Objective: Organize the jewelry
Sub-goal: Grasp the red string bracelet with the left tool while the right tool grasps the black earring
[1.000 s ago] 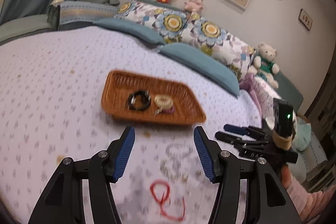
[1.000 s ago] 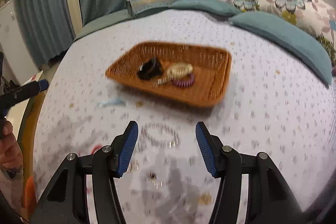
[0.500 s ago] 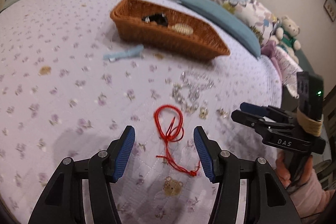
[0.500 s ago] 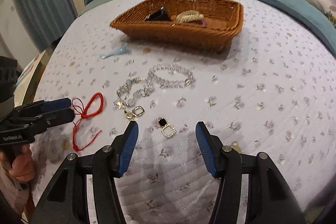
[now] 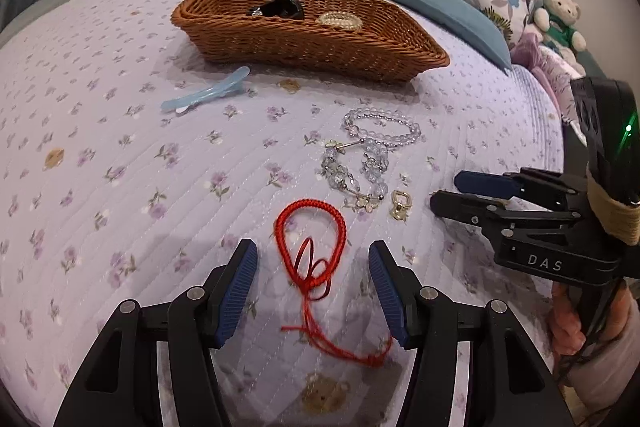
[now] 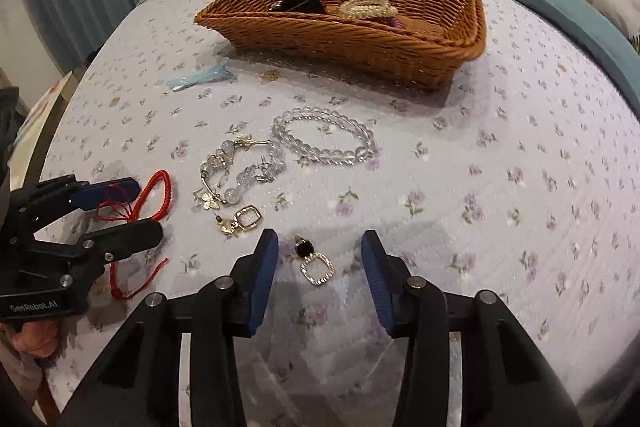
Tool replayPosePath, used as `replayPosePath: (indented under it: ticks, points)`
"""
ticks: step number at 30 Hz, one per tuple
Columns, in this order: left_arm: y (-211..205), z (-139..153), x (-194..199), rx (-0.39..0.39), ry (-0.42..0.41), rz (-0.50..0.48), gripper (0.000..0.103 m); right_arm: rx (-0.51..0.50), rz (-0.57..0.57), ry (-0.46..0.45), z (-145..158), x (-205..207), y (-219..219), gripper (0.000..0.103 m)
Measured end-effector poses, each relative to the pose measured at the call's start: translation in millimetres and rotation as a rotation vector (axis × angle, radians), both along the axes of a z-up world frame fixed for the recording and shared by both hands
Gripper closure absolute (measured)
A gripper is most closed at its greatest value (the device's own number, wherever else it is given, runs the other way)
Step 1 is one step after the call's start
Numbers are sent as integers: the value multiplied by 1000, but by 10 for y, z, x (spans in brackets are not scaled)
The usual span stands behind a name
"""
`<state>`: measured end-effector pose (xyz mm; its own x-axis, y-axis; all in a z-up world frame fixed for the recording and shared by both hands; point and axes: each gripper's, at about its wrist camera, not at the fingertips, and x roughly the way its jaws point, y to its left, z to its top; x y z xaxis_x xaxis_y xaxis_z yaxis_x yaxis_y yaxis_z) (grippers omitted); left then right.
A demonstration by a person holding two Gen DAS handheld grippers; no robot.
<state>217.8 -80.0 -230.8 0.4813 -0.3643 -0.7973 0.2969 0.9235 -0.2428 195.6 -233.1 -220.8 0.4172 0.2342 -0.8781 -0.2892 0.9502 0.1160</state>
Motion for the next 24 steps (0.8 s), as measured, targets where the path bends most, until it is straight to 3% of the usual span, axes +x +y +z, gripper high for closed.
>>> replayPosePath:
  ticks: [6, 10, 11, 14, 24]
  points:
    - [-96, -15, 18, 56, -13, -3, 45, -11, 9, -5, -14, -8, 26, 63]
    - [-134, -23, 35, 78, -20, -3, 67, -45, 15, -16, -17, -25, 78, 90]
    - [-136, -23, 33, 79, -22, -1, 71, -45, 20, -19, -17, -32, 93, 90]
    - [-127, -13, 9, 75, -32, 2, 93, -21, 34, -29, 17, -70, 85, 91]
    - [-22, 146, -88, 1, -66, 4, 95, 102, 1, -82, 237, -190, -137, 91]
